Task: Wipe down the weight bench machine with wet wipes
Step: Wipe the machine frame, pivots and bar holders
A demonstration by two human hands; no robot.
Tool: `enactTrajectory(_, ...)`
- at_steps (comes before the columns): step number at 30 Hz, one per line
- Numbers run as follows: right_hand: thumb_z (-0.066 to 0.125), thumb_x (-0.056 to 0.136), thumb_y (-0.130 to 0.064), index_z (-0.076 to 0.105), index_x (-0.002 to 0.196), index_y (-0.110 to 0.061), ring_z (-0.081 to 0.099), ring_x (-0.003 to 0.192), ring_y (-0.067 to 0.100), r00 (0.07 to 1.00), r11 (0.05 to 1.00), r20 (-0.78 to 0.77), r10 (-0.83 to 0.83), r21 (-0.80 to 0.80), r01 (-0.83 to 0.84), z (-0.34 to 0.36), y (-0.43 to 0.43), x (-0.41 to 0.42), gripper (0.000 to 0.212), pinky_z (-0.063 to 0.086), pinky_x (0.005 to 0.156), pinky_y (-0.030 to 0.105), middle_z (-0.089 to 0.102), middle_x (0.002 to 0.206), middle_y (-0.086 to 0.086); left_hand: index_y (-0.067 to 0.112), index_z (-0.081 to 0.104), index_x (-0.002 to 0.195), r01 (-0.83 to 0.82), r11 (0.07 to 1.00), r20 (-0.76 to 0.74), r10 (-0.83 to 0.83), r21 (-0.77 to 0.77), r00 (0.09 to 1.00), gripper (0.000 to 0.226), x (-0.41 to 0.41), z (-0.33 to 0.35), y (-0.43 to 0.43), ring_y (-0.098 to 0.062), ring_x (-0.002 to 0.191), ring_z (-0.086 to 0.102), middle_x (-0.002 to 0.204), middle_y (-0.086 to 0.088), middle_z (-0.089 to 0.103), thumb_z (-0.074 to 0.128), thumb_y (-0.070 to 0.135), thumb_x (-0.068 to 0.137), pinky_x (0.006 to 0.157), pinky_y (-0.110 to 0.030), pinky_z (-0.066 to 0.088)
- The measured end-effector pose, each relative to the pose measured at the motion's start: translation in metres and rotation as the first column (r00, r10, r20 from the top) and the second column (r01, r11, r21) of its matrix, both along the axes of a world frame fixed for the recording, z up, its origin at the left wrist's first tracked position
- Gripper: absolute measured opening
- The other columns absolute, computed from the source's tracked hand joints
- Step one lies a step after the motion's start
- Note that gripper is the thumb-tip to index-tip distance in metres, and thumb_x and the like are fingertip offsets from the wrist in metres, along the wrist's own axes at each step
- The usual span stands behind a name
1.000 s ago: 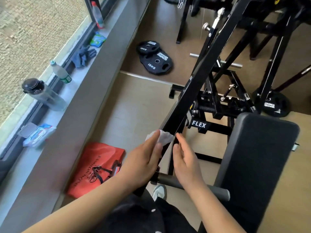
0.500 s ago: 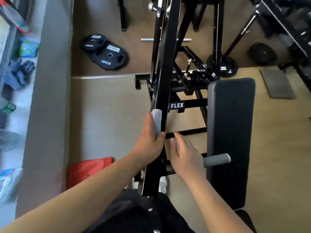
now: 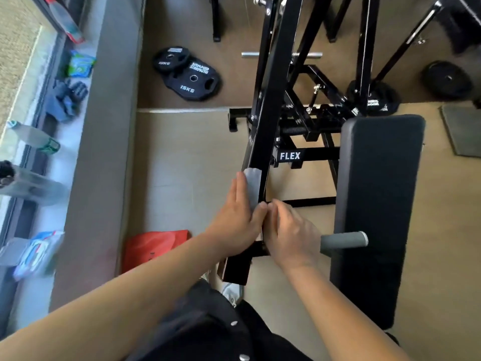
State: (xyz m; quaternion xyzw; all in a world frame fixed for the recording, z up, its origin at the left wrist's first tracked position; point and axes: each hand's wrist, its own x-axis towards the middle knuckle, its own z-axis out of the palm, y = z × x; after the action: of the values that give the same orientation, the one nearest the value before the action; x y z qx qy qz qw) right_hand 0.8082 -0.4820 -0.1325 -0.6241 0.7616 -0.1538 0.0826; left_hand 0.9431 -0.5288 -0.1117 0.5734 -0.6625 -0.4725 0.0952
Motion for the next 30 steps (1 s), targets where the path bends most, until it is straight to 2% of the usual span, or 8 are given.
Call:
enactTrajectory(3, 0.044, 0.107, -0.039, 0.069, 0.122, -0.018, 0.072, 0.082, 0.03, 0.999, 0.999, 0.046, 0.004, -0.051, -0.002, 0.0, 0.003, -0.002, 0.036, 0.048, 0.063, 0.034, 0.077, 0.1, 0.002, 0.02, -0.021, 0.16, 0.011, 0.999, -0.041, -0.013, -0.048, 0.999, 0.081, 0.002, -0.001, -0.005, -0.014, 0.159, -0.005, 0.172, 0.003, -0.017, 0.031, 0.052, 0.107, 0.128, -0.038, 0.011)
enactTrajectory(6, 0.034, 0.105, -0.042, 0.071, 0.112, -0.02, 0.071, 0.079, 0.029, 0.998, 0.997, 0.068, 0.019, -0.074, -0.014, 0.001, 0.004, 0.0, 0.042, 0.052, 0.06, 0.036, 0.076, 0.09, 0.0, 0.019, -0.026, 0.157, 0.191, 0.969, 0.055, -0.185, -0.158, 0.981, 0.082, 0.027, -0.005, 0.052, -0.011, 0.157, -0.014, 0.169, 0.001, -0.024, 0.016, 0.064, 0.102, 0.128, -0.03, 0.006)
enactTrajectory(11, 0.035, 0.107, -0.041, 0.065, 0.087, -0.024, 0.063, 0.063, 0.023, 0.999, 0.998, 0.028, 0.021, -0.066, -0.02, -0.002, 0.003, -0.001, 0.04, 0.048, 0.051, 0.035, 0.064, 0.069, -0.005, -0.002, 0.008, 0.16, 0.344, 0.862, 0.394, -0.189, -0.372, 0.9, 0.074, 0.057, -0.011, 0.099, -0.033, 0.142, 0.048, 0.162, -0.021, 0.035, 0.017, 0.052, 0.109, 0.115, -0.042, 0.042)
enactTrajectory(14, 0.042, 0.108, -0.034, 0.065, 0.083, -0.023, 0.06, 0.059, 0.023, 1.0, 0.995, 0.004, 0.016, -0.097, -0.016, -0.002, 0.005, 0.0, 0.036, 0.04, 0.049, 0.031, 0.063, 0.066, -0.005, 0.002, 0.001, 0.161, 0.255, 0.95, 0.445, -0.152, -0.182, 0.882, 0.078, 0.04, -0.003, 0.07, -0.039, 0.124, 0.058, 0.149, -0.022, 0.05, 0.019, 0.056, 0.108, 0.1, -0.044, 0.046)
enactTrajectory(17, 0.045, 0.107, -0.032, 0.063, 0.08, -0.023, 0.058, 0.058, 0.022, 1.0, 0.995, 0.002, 0.011, -0.1, -0.011, -0.001, 0.008, -0.001, 0.034, 0.029, 0.051, 0.029, 0.06, 0.064, -0.006, 0.011, 0.007, 0.16, 0.065, 0.996, 0.334, -0.084, 0.065, 0.939, 0.077, 0.028, -0.002, 0.043, -0.042, 0.126, 0.056, 0.139, -0.022, 0.059, 0.016, 0.063, 0.105, 0.102, -0.046, 0.043)
enactTrajectory(22, 0.048, 0.106, -0.03, 0.062, 0.075, -0.023, 0.056, 0.053, 0.022, 0.999, 0.994, -0.031, 0.026, -0.11, -0.029, 0.0, 0.005, 0.0, 0.035, 0.017, 0.048, 0.025, 0.059, 0.061, -0.005, 0.006, 0.002, 0.162, 0.196, 0.951, 0.386, -0.092, -0.238, 0.918, 0.093, 0.043, -0.01, 0.095, -0.031, 0.136, 0.04, 0.153, -0.013, 0.04, 0.0, 0.072, 0.096, 0.115, -0.04, 0.032)
enactTrajectory(27, 0.05, 0.106, -0.029, 0.062, 0.074, -0.022, 0.055, 0.052, 0.023, 0.998, 0.991, -0.049, 0.048, -0.121, -0.053, 0.002, 0.006, 0.001, 0.035, 0.018, 0.048, 0.025, 0.06, 0.061, -0.005, 0.019, -0.014, 0.163, 0.261, 0.91, 0.271, -0.176, -0.321, 0.946, 0.082, 0.041, -0.024, 0.117, -0.027, 0.156, -0.023, 0.17, -0.019, -0.011, -0.003, 0.07, 0.099, 0.127, -0.052, -0.004)
enactTrajectory(30, 0.047, 0.107, -0.03, 0.06, 0.073, -0.023, 0.046, 0.05, 0.019, 0.998, 0.991, -0.022, 0.052, -0.123, -0.055, 0.001, 0.007, 0.002, 0.037, 0.016, 0.047, 0.022, 0.058, 0.061, -0.006, 0.021, -0.018, 0.16, 0.207, 0.911, 0.198, -0.143, -0.357, 0.97, 0.078, 0.041, -0.02, 0.102, -0.014, 0.157, -0.019, 0.172, -0.005, -0.008, -0.001, 0.068, 0.1, 0.128, -0.049, -0.004)
